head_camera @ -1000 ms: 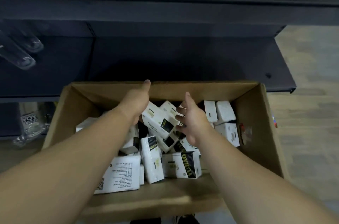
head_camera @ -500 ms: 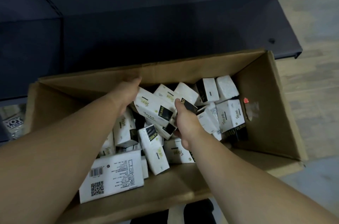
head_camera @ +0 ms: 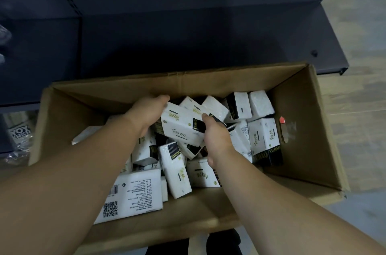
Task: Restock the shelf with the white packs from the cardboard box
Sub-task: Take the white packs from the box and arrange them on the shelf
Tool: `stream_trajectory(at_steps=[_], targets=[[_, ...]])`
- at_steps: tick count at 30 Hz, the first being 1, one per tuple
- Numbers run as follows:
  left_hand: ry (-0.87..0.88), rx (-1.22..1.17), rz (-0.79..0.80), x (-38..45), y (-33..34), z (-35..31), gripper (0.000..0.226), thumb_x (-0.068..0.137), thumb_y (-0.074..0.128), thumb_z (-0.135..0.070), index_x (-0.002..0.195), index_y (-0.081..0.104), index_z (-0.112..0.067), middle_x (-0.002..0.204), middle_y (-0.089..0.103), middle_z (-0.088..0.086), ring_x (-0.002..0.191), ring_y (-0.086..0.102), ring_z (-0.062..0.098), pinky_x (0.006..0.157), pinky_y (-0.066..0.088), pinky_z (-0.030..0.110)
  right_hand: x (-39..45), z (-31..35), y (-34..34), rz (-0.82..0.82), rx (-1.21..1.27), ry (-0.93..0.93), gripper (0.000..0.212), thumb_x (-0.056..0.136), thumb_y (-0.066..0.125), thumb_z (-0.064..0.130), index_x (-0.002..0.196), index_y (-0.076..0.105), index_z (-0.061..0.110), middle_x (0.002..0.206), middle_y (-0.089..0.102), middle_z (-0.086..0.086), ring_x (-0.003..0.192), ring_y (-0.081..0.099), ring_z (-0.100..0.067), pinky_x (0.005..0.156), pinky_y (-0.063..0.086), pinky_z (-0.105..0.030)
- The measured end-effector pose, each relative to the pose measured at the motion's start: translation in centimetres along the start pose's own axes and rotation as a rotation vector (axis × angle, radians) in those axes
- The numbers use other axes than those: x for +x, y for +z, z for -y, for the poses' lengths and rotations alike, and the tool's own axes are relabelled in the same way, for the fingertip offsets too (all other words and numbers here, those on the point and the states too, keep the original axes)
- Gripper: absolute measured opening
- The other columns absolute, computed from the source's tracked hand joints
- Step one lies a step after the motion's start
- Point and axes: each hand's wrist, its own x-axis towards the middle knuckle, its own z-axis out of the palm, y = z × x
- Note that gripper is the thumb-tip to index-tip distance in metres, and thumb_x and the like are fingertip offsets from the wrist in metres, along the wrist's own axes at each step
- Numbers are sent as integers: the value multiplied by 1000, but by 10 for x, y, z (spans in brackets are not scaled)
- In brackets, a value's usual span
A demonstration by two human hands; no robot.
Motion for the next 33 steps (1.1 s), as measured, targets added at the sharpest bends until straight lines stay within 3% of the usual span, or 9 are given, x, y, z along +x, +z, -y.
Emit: stream_trajectory(at_steps=[2, 6, 11, 15, 17, 19, 21, 28, 33], targets=[[24, -28, -12, -9, 1, -3, 27, 101, 48, -37, 80, 54, -21, 80, 56, -4, 68, 46, 6, 60, 32, 25, -5, 5, -4, 1, 26, -55, 18, 96, 55, 35, 109, 53, 22, 92, 53, 4, 76, 48, -9, 76, 39, -33], [87, -65, -42, -36, -1, -14, 25, 101, 48, -36, 79, 50, -24, 81, 53, -7, 72, 45, 5, 83, 33, 27, -21, 19, -8, -6, 37, -195, 45, 93, 58, 32, 137, 50, 21, 107, 60, 0, 88, 56, -14, 83, 47, -36], [143, -158, -116, -81, -1, -32, 21, 98, 52, -35, 82, 55, -21, 89, 64, 1, 78, 59, 15, 73, 46, 26, -50, 44, -25, 28, 9, -344, 46, 96, 56, 26, 141, 48, 19, 93, 54, 12, 75, 48, -2, 62, 38, -23], [219, -221, -168, -116, 6, -47, 20, 98, 51, -37, 87, 58, -22, 97, 66, 3, 85, 60, 16, 73, 44, 30, -79, 63, -45, 36, -9, -480, 51, 95, 55, 24, 145, 45, 15, 101, 56, 8, 78, 49, -2, 69, 42, -25], [268, -262, -184, -134, 11, -53, 21, 98, 51, -35, 88, 61, -20, 93, 69, 5, 81, 62, 17, 68, 45, 29, -94, 70, -55, 30, -28, -549, 53, 93, 56, 27, 143, 46, 15, 121, 56, 0, 96, 55, -13, 78, 44, -28], [309, -304, -201, -153, 16, -59, 24, 97, 53, -37, 102, 63, -16, 97, 71, 6, 84, 66, 19, 66, 47, 29, -111, 78, -62, 14, -31, -605, 60, 85, 57, 35, 142, 47, 19, 136, 50, -3, 115, 52, -20, 94, 45, -37], [345, -347, -231, -169, 20, -67, 35, 94, 55, -40, 118, 60, -16, 102, 72, 5, 92, 68, 21, 69, 51, 31, -126, 87, -70, 12, -27, -653, 71, 72, 55, 45, 140, 48, 25, 136, 50, -3, 117, 54, -24, 99, 48, -47], [546, -423, -279, -235, 29, -105, 24, 99, 50, -34, 118, 53, -19, 90, 68, 2, 78, 63, 13, 58, 44, 24, -183, 122, -104, 82, 19, -821, 57, 84, 55, 38, 139, 47, 26, 127, 54, -5, 95, 67, -21, 70, 62, -37], [638, -435, -312, -270, 30, -125, 13, 99, 49, -32, 99, 59, -23, 84, 66, -4, 70, 59, 7, 47, 43, 18, -218, 140, -115, 115, 55, -926, 66, 71, 53, 45, 134, 50, 28, 124, 56, -5, 96, 67, -23, 71, 63, -43]])
